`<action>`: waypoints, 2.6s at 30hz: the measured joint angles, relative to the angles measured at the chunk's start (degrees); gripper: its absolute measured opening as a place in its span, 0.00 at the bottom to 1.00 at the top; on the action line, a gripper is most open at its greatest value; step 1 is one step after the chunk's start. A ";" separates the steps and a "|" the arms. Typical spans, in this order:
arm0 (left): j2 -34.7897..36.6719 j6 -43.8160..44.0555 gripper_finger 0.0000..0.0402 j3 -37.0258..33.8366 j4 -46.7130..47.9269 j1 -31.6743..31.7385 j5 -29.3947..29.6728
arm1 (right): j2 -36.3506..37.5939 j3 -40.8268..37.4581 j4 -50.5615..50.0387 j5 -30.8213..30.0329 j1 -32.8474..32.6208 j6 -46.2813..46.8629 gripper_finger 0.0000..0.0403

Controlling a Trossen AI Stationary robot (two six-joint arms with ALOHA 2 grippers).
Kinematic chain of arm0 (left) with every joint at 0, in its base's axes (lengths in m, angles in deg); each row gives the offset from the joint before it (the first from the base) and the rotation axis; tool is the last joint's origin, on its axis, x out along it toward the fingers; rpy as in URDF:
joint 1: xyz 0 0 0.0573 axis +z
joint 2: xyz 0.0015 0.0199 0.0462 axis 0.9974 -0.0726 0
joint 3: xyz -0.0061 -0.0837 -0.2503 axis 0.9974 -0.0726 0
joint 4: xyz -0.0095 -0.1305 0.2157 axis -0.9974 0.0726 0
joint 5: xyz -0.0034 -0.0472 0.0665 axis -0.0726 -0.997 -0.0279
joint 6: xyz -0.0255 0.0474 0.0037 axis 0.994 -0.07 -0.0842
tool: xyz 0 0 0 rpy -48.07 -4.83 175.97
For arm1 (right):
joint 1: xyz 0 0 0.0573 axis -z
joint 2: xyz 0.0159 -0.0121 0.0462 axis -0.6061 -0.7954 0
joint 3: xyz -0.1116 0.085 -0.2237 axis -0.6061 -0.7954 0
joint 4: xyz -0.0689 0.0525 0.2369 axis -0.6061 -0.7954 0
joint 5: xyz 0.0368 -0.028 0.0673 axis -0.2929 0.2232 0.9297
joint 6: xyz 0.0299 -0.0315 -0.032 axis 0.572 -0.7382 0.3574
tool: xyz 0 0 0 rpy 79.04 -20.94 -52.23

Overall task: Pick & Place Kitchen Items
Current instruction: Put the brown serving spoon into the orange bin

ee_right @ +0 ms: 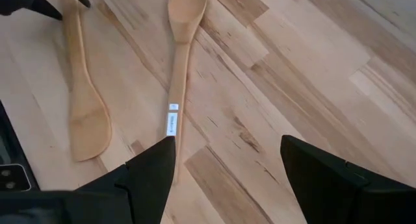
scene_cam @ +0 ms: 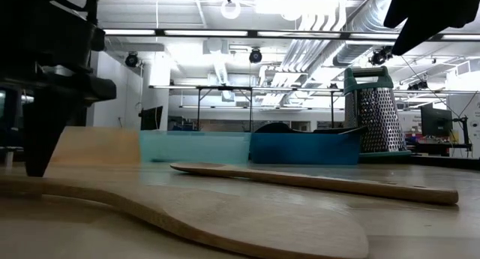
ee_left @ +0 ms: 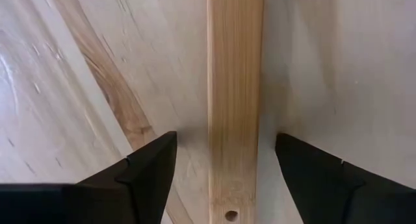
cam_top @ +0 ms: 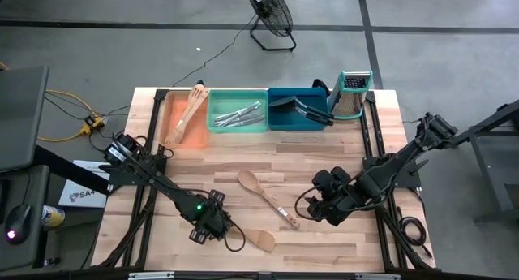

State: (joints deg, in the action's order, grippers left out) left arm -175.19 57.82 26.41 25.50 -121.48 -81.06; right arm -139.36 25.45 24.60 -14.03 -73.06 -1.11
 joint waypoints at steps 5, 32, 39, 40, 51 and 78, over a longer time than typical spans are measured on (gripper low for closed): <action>-2.34 0.37 0.59 0.07 0.78 0.00 -1.35 | -0.02 0.00 0.00 0.00 0.00 1.43 0.67; -3.68 3.59 0.22 -0.11 0.60 0.00 -2.18 | -0.02 0.00 0.00 1.99 0.00 0.85 0.67; -1.21 10.15 0.22 -0.39 0.66 0.00 -0.69 | -0.02 0.00 -0.24 8.17 -0.07 -0.41 0.67; -0.66 11.45 0.22 -0.41 0.62 0.00 -0.48 | -0.02 0.00 -0.28 8.95 -0.13 -0.65 0.67; 7.22 17.76 0.22 -0.56 1.62 -0.48 -1.31 | -0.02 0.00 -3.21 11.73 -0.66 -3.91 0.67; 19.29 50.22 0.22 4.85 35.50 18.23 21.56 | 0.47 0.02 -11.52 2.97 4.91 -6.48 0.67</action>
State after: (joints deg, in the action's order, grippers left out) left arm -155.90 108.04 31.26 61.00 -103.25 -59.50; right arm -138.89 25.47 13.08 -11.06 -68.14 -7.59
